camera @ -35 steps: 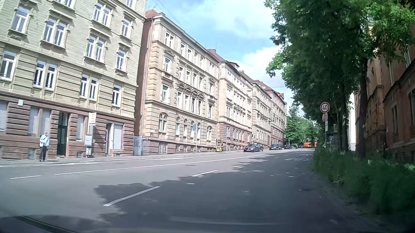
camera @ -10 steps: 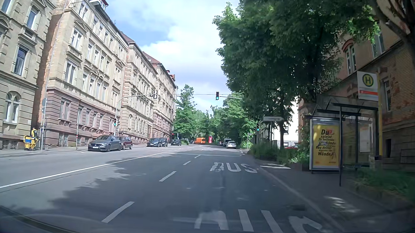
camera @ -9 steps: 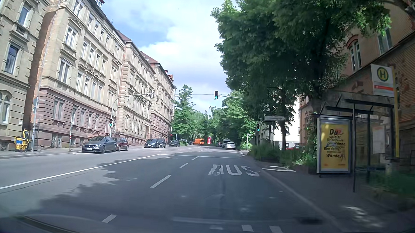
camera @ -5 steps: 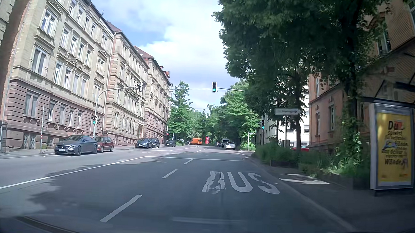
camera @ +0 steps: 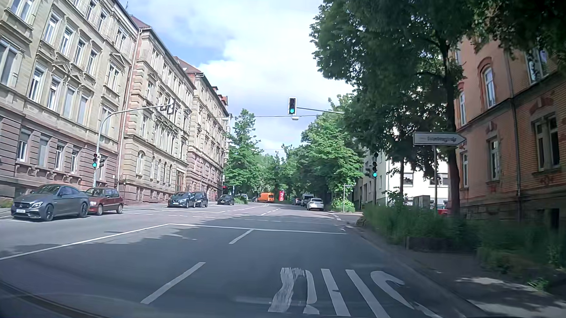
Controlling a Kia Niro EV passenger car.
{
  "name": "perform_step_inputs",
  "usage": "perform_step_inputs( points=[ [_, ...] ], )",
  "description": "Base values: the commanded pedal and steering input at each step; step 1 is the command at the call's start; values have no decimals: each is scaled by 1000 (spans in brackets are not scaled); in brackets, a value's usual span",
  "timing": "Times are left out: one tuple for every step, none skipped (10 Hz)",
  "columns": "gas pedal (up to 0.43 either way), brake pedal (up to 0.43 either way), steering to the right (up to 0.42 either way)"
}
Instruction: Follow the waypoints while adhering to traffic rules and regulations
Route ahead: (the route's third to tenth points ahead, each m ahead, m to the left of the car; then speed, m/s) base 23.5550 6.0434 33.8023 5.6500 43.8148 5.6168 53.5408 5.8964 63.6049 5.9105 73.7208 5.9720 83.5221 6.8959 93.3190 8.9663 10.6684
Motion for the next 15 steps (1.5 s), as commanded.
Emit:
perform_step_inputs(
  points=[
    [169, 0, -5],
    [169, 0, -5],
    [169, 0, -4],
    [169, 0, -6],
    [169, 0, -6],
    [169, 0, -8],
    [150, 0, -7],
    [150, 0, -6],
    [150, 0, -5],
    [150, 0, -5],
    [150, 0, -4],
    [150, 0, -2],
    [150, 0, -2],
    [150, 0, 0],
    [138, 0, -1]
  ],
)
